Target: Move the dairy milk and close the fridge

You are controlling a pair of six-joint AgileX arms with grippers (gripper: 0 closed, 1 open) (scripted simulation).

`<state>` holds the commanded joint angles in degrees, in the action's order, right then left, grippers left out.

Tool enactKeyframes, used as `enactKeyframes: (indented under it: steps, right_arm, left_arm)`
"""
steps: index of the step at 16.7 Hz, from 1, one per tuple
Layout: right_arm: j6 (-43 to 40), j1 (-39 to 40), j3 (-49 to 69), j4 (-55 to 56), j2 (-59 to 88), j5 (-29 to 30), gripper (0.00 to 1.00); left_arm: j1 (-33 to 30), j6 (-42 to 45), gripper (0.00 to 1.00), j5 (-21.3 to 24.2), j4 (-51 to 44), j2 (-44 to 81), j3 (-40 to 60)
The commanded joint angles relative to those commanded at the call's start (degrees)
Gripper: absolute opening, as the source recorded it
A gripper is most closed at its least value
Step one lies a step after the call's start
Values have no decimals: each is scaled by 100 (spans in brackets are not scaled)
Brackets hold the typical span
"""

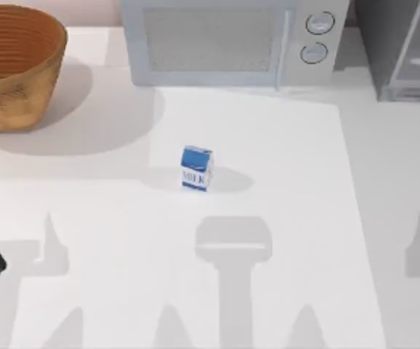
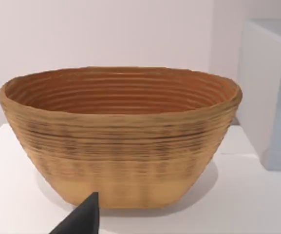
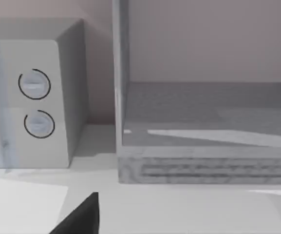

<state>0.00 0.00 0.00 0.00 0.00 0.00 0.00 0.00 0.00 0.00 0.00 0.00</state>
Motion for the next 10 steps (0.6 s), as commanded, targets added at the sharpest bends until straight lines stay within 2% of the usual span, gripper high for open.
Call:
enactKeyframes:
  steps: [3,5,10]
  right_arm:
    - [8,77,2,72,75,77,100]
    - [27,394,5,347,372,392,100]
    - [65,1984,18,1588,1734,1989,100]
  left_arm:
    - [0,0,100,0,0,0,0]
    - [0,0,100,0,0,0,0]
    - [0,0,100,0,0,0,0]
